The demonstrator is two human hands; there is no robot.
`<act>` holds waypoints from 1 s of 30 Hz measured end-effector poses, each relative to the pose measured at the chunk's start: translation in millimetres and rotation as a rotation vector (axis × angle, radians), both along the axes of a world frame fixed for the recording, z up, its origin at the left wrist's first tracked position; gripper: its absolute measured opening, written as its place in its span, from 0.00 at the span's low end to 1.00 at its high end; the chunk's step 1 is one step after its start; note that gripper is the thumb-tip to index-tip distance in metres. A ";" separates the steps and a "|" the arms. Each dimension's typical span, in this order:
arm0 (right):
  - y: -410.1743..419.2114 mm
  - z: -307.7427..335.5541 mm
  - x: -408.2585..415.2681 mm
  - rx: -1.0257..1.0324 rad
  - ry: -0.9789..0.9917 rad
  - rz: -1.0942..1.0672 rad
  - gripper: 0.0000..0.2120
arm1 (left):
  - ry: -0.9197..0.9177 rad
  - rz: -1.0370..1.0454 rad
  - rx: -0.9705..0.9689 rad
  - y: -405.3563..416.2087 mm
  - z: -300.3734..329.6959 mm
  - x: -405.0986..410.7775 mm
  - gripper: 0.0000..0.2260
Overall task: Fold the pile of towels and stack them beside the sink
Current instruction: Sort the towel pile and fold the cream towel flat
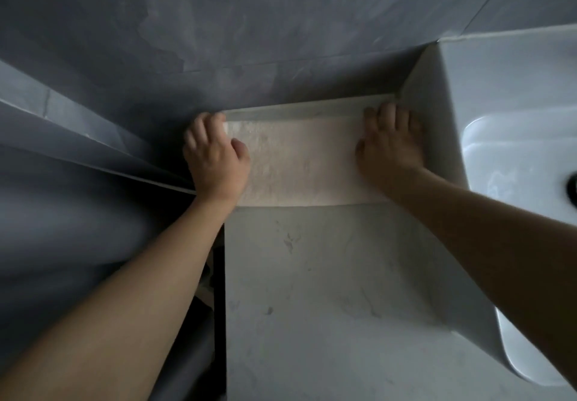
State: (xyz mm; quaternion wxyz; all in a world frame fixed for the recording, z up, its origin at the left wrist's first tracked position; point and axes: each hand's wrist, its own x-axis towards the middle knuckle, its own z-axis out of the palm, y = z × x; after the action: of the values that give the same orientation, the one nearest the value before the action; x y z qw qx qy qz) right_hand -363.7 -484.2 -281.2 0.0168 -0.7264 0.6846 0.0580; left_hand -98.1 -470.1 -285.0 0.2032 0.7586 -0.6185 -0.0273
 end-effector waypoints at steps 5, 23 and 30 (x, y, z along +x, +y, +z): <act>52.0 -35.0 7.8 0.133 -0.203 -0.039 0.32 | -0.142 -0.408 0.427 27.8 -28.6 -26.4 0.28; -1.6 -49.7 -16.6 0.105 -0.207 -0.028 0.38 | -0.265 -0.296 0.456 -3.4 -46.9 -16.9 0.31; 65.7 1.3 -10.0 -0.008 -0.483 0.018 0.30 | -0.219 -0.323 0.238 53.5 -13.3 -16.5 0.28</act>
State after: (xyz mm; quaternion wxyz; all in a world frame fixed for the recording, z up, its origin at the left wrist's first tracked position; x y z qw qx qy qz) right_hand -373.6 -418.5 -279.9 0.1764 -0.7252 0.6546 -0.1200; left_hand -114.6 -416.5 -298.3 0.0370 0.6669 -0.7426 -0.0495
